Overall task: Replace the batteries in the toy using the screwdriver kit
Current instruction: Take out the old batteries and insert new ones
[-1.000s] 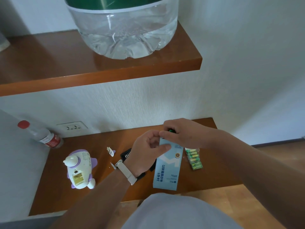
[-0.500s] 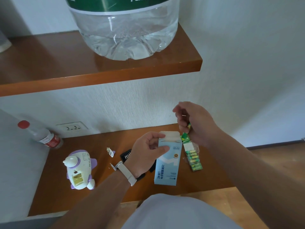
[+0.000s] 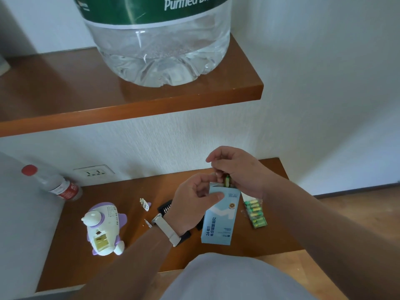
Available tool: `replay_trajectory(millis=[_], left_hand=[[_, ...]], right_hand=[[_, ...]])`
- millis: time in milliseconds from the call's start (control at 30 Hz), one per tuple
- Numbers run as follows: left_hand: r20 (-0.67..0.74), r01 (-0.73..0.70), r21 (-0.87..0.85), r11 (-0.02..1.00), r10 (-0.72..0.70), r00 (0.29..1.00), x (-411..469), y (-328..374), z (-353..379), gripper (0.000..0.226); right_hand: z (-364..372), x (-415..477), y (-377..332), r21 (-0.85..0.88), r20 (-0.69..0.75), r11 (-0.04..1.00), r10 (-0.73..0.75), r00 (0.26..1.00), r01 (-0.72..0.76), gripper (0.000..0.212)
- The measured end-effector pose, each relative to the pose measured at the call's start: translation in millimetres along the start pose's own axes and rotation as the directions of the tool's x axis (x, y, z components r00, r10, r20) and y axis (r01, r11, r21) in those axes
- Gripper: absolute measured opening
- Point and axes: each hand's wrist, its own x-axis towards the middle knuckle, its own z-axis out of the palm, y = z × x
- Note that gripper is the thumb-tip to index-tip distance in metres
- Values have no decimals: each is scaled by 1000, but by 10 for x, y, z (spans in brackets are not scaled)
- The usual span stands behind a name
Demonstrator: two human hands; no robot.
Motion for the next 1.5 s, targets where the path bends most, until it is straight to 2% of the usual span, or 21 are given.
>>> replay_trajectory(millis=[133,367,467,533,600,667,733,867,967,1133,1267,1500], left_hand=[[-26,-2,-35,999,1,1000,62,4,-16,28],[-35,-24,-76,997,22,999,156,44,3,30],[-55,-48,-121,991,42,998,198,95,0,40],[-76,-53,-140,989,43,996,222,136,3,51],[-84,-49,-169,984,35,996,240,158,6,59],[-77,-58,-177,983,44,996,250,174,18,59],[-73,-68,-166,984,56,996,251,184,38,56],[-79,-67,-108,992,59,995,233,183,58,48],[-92,-93,-38,995,89,992,223,202,48,27],[-147,-102,101,990,117,982,244,243,35,5],[-195,-97,126,987,120,973,275,225,39,9],[-176,-77,127,989,99,979,253,200,10,14]], right_hand=[[-71,-71,-5,-261,-75,962,-101,992,78,16],[-269,-145,120,-313,-223,932,-259,940,183,13],[-375,-183,226,-298,-282,936,-274,920,187,13],[-404,-197,300,-268,-248,951,-223,943,154,14],[-397,-198,386,-258,-178,962,-136,975,87,23],[-353,-203,470,-260,-84,964,-70,994,46,25],[-293,-225,534,-237,-22,970,-52,998,45,19],[-233,-273,582,-185,-27,981,-66,997,60,16],[-235,-282,599,-168,-28,984,-66,997,60,14],[-241,-279,611,-178,-52,983,-64,997,54,7],[-234,-282,639,-198,-32,979,-49,998,42,13],[-238,-292,688,-222,-14,974,-35,999,31,16]])
